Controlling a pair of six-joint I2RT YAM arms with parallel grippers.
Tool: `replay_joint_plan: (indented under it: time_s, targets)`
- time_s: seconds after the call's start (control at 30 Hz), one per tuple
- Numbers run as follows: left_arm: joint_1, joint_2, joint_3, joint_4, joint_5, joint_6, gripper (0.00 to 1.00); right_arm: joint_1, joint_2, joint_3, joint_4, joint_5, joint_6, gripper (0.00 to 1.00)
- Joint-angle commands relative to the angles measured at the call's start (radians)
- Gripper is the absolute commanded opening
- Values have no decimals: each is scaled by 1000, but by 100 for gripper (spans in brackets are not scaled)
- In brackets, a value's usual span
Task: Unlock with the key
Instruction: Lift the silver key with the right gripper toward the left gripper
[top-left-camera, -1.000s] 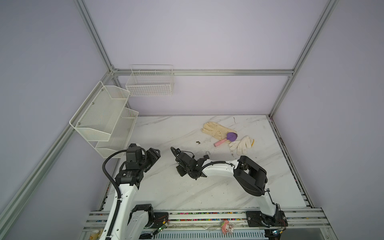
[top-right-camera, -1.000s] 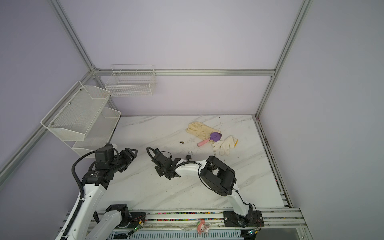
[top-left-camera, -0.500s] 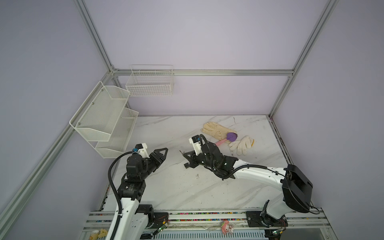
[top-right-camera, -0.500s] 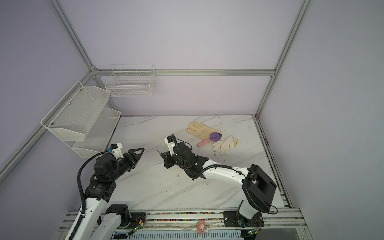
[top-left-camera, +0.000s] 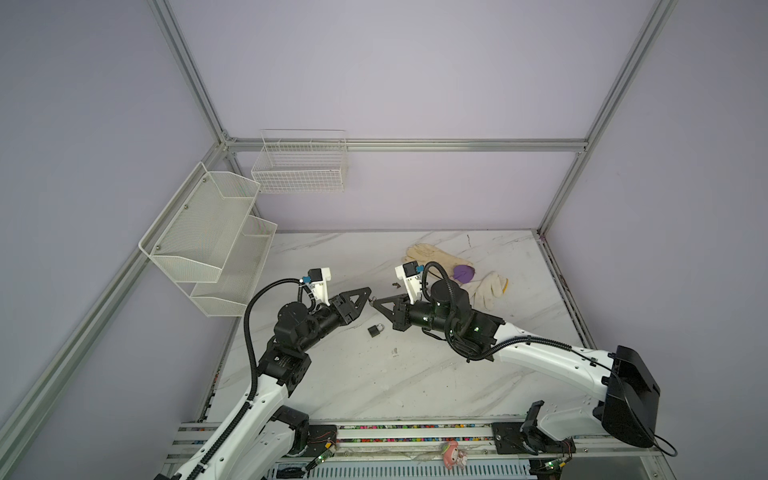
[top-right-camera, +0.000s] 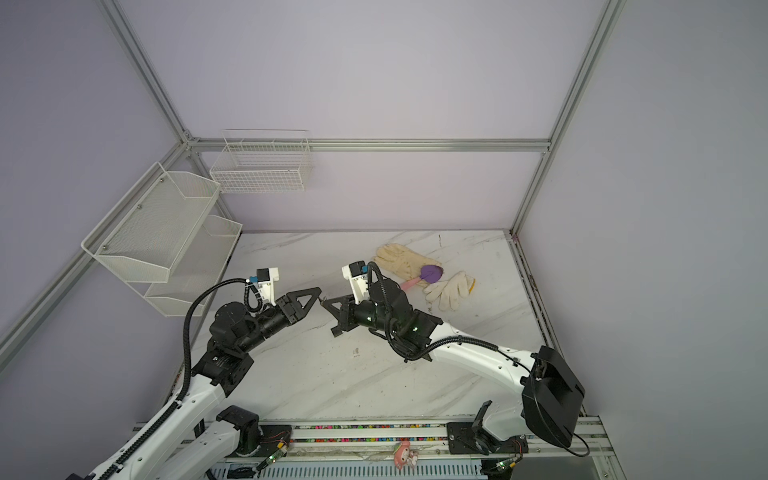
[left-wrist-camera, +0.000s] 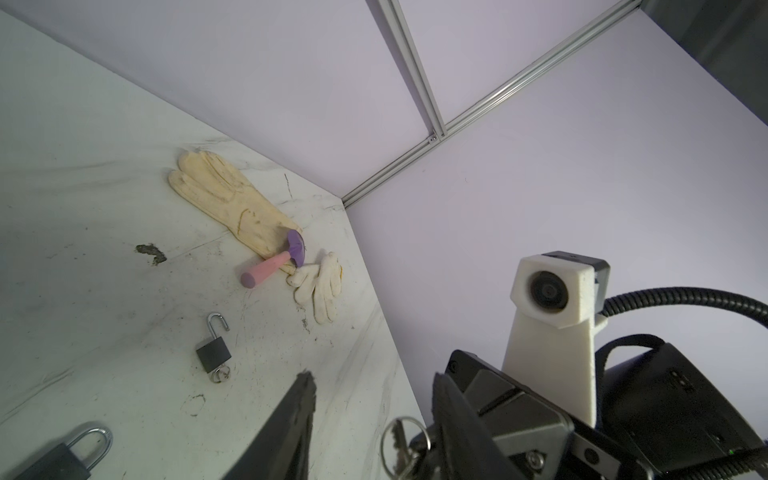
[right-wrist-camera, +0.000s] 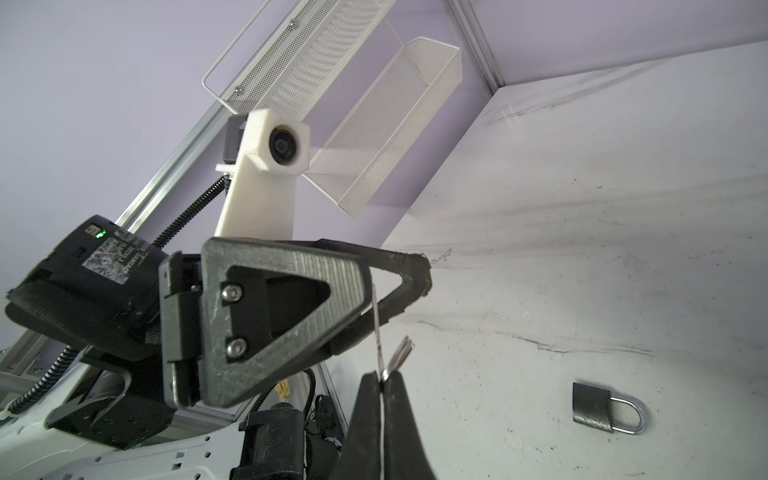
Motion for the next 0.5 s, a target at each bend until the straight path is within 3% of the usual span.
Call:
replay_joint_plan:
  time_s: [0.0,0.47]
  targets:
    - [-18,16,5,86,3,37,37,-9,-14,-18,33,-23,27,0]
    - [-48,63,33,109,-1,59,20,-35,-42,-18,25,-41,31,0]
